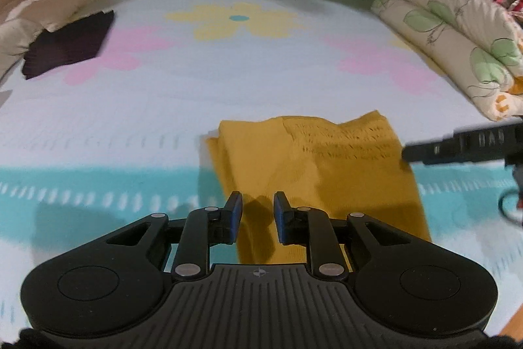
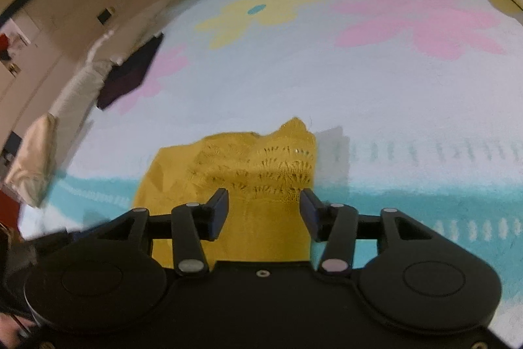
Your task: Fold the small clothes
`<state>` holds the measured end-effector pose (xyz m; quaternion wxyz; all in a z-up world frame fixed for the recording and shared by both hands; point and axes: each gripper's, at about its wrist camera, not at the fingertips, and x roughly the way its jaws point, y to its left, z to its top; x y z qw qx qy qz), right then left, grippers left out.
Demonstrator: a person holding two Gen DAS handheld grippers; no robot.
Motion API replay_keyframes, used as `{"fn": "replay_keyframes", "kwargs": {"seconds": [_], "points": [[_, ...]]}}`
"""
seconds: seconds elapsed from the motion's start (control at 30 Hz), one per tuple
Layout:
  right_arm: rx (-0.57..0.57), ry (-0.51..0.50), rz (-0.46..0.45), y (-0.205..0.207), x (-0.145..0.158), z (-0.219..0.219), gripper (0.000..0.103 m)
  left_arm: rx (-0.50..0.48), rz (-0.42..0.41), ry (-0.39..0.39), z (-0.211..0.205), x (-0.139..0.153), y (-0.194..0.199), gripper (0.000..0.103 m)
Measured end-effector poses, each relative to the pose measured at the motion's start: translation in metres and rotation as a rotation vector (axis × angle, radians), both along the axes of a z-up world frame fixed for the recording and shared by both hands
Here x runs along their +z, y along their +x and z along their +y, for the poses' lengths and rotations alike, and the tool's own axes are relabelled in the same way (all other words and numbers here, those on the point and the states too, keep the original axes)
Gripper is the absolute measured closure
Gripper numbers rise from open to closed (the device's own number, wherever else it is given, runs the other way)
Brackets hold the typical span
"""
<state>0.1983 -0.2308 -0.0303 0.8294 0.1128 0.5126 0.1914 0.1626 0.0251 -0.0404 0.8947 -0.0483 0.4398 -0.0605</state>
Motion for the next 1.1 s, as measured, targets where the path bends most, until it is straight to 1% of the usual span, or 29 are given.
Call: {"fn": "replay_keyframes", "kwargs": {"seconds": [0.07,0.1,0.17,0.2,0.23,0.3,0.37,0.4,0.47,0.5,0.6,0.67,0.73,0.77,0.8,0.83,0.87,0.93,1.03,1.1], "points": [[0.006,-0.026,0.016,0.006,-0.009,0.008,0.046,-0.002,0.012,0.028,0.001,-0.010,0.012,0.082],[0.006,-0.037,0.023,0.009,-0.014,0.010,0.046,0.000,0.018,0.058,0.001,-0.015,0.019,0.082],[0.004,-0.057,0.039,0.014,-0.024,0.013,0.046,0.005,0.032,0.094,0.008,-0.028,0.025,0.079],[0.002,-0.075,0.049,0.017,-0.029,0.013,0.046,0.002,0.040,0.095,0.012,-0.033,0.026,0.078],[-0.002,-0.094,0.057,0.019,-0.034,0.013,0.046,-0.005,0.041,0.086,0.015,-0.038,0.028,0.075],[-0.012,-0.105,0.083,0.023,-0.044,0.009,0.038,0.008,0.032,0.074,0.020,-0.040,0.030,0.067],[-0.027,-0.107,0.101,0.025,-0.050,0.003,0.032,0.028,0.038,0.045,0.025,-0.042,0.034,0.064],[-0.034,-0.105,0.108,0.025,-0.053,0.000,0.030,0.033,0.043,0.029,0.027,-0.043,0.034,0.063],[-0.050,-0.080,0.122,0.025,-0.054,-0.005,0.030,0.057,0.057,-0.001,0.034,-0.044,0.037,0.055],[-0.056,-0.075,0.124,0.025,-0.054,-0.006,0.030,0.065,0.063,-0.010,0.036,-0.042,0.038,0.054],[-0.067,-0.084,0.112,0.019,-0.048,-0.006,0.026,0.103,0.063,-0.027,0.043,-0.034,0.036,0.053],[-0.083,-0.096,0.089,0.016,-0.040,-0.007,0.025,0.119,0.039,0.008,0.044,-0.024,0.033,0.054],[-0.098,-0.115,0.037,0.009,-0.027,-0.009,0.015,0.118,0.004,0.069,0.041,-0.010,0.022,0.053],[-0.105,-0.118,0.010,0.006,-0.020,-0.010,0.006,0.113,-0.011,0.087,0.040,-0.003,0.017,0.051],[-0.114,-0.117,-0.018,0.002,-0.013,-0.010,0.000,0.104,-0.021,0.091,0.038,0.002,0.015,0.048],[-0.126,-0.110,-0.043,-0.004,-0.004,-0.012,0.000,0.091,-0.038,0.090,0.037,0.009,0.009,0.038],[-0.134,-0.098,-0.062,-0.008,0.003,-0.012,0.000,0.082,-0.055,0.093,0.036,0.014,0.003,0.030],[-0.150,-0.073,-0.099,-0.020,0.017,-0.013,0.000,0.070,-0.095,0.116,0.033,0.025,-0.015,0.027],[-0.157,-0.072,-0.146,-0.037,0.033,-0.010,0.000,0.058,-0.110,0.134,0.030,0.034,-0.037,0.024],[-0.155,-0.095,-0.157,-0.048,0.040,-0.003,0.000,0.053,-0.120,0.130,0.030,0.037,-0.051,0.016]]}}
